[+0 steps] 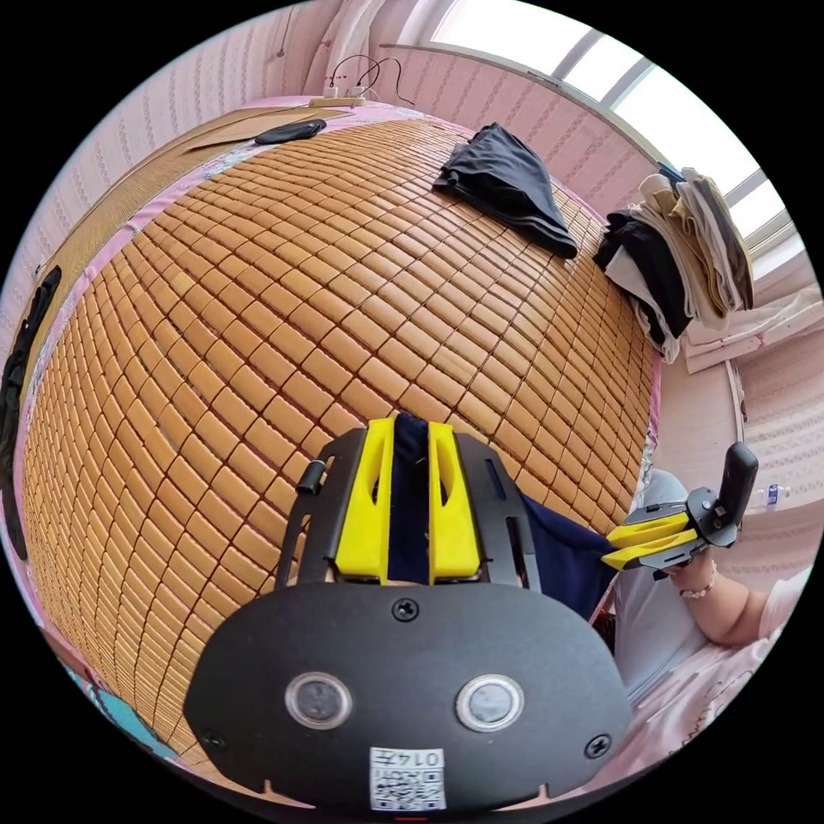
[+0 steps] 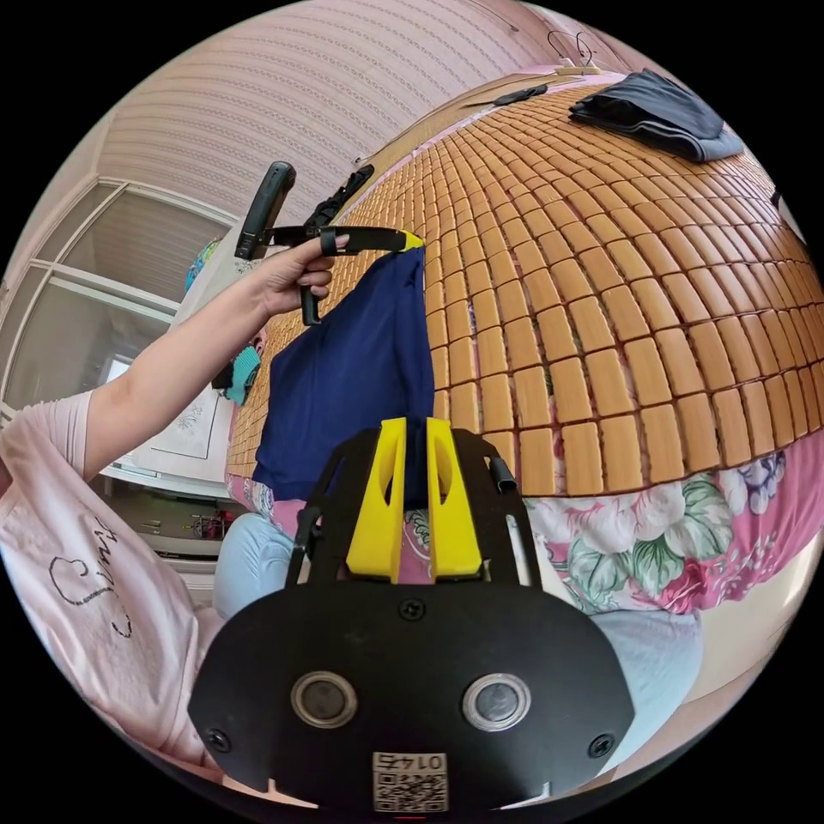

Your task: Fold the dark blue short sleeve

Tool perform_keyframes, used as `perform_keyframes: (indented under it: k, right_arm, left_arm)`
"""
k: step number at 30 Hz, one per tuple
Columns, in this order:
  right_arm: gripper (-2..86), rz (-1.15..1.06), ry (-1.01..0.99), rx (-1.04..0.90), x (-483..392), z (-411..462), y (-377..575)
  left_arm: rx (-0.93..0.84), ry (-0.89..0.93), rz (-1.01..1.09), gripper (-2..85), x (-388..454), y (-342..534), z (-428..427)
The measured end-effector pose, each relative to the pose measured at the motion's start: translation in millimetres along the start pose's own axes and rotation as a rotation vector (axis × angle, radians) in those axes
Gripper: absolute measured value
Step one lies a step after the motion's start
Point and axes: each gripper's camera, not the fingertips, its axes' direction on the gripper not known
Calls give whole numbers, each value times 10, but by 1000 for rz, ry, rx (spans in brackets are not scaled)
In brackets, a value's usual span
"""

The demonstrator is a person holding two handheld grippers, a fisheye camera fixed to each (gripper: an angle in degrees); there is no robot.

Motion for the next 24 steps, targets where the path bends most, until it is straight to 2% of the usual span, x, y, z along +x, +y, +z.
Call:
perform_keyframes:
  k: [5, 9, 14, 18, 24]
  right_arm:
    - [20, 5, -88, 57, 152, -196, 63]
    - [16, 19, -86, 108, 239, -476, 150]
    - [14, -93, -151, 176, 138, -978, 212]
    - [13, -215, -193, 143, -236, -964, 100]
    - [14, -474, -346, -26, -1210, -147, -165]
  left_arm:
    - [36, 136, -81, 6, -102, -41, -69]
    - [119, 209, -40, -4, 48, -117, -230]
    - [231, 252, 14, -5, 199, -29, -536]
    - [298, 170, 60, -5, 98, 409, -968]
    - [295, -53, -9, 0, -291, 1424, -1476]
